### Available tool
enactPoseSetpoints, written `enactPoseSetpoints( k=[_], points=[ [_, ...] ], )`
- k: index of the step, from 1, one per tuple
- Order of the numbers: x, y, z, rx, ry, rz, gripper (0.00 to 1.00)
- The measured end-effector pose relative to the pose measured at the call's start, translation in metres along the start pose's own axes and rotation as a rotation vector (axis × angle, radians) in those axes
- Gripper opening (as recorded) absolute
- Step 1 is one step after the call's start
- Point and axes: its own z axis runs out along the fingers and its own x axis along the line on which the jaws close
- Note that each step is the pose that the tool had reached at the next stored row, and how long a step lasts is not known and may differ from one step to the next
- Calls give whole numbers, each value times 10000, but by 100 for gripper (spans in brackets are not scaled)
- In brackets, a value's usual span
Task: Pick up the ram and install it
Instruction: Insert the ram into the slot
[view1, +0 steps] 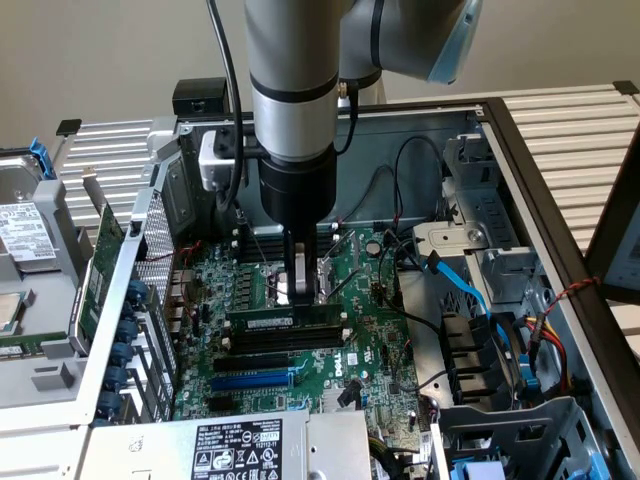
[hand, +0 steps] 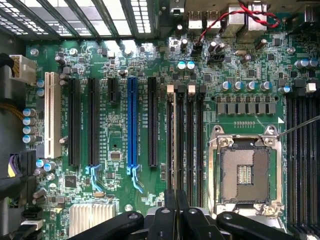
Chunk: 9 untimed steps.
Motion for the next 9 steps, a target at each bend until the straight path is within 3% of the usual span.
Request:
enactPoseSetpoints(
  k=[9],
  points=[
    [8,8,24,1,-1,2,13]
  ],
)
